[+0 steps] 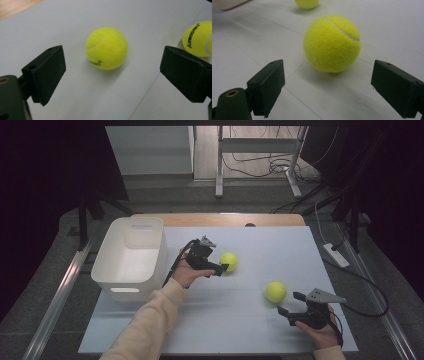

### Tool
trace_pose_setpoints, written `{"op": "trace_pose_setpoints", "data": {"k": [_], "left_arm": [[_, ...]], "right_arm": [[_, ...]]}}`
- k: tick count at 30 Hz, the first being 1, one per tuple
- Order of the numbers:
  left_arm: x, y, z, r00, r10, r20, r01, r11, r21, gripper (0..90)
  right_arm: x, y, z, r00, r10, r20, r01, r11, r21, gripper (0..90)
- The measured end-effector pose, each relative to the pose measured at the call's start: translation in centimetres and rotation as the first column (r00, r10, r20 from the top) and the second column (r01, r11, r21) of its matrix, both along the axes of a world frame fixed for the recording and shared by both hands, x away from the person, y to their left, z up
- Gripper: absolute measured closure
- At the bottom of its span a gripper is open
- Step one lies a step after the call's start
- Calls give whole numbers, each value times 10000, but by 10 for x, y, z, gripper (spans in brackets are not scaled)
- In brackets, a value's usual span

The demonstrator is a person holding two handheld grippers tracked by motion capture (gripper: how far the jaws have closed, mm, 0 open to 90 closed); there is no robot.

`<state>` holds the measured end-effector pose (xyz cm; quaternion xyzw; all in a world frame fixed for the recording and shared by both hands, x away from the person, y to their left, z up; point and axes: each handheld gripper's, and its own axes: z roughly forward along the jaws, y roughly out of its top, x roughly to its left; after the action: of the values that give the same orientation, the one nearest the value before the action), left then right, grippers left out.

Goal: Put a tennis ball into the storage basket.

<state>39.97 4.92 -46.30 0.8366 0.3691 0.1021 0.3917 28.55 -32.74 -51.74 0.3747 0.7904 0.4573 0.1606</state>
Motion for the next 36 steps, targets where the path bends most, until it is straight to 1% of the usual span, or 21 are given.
{"op": "trace_pose_setpoints", "data": {"k": [3,7,12,14,16,26,31,36], "left_arm": [[3,-1,0,10000,9,22,-9,10000,43,74],[6,-3,-1,10000,29,-56,-28,10000,52,74],[9,-6,-1,9999,-42,-116,44,9998,215,73],[10,-7,-1,9999,-36,-120,38,9998,217,73],[11,-9,-1,9999,-81,-93,84,9993,361,72],[18,-14,0,9998,-104,-142,110,9991,420,72],[23,-15,0,9996,-76,-272,87,9991,421,70],[28,-20,-1,9992,-151,-382,169,9987,480,69]], "right_arm": [[0,0,0,10000,2,-10,-2,10000,-38,120],[0,-1,0,10000,-20,-4,20,10000,-4,120],[-1,-1,1,10000,-71,-7,71,10000,-31,120],[0,-1,1,10000,-68,3,68,10000,-40,120],[0,-1,0,10000,-49,-15,49,10000,-46,120],[0,-2,0,10000,-55,-26,55,10000,-32,120],[0,-1,0,10000,-65,-23,65,10000,-27,120],[0,-1,0,10000,-55,-25,55,10000,-32,120]]}}
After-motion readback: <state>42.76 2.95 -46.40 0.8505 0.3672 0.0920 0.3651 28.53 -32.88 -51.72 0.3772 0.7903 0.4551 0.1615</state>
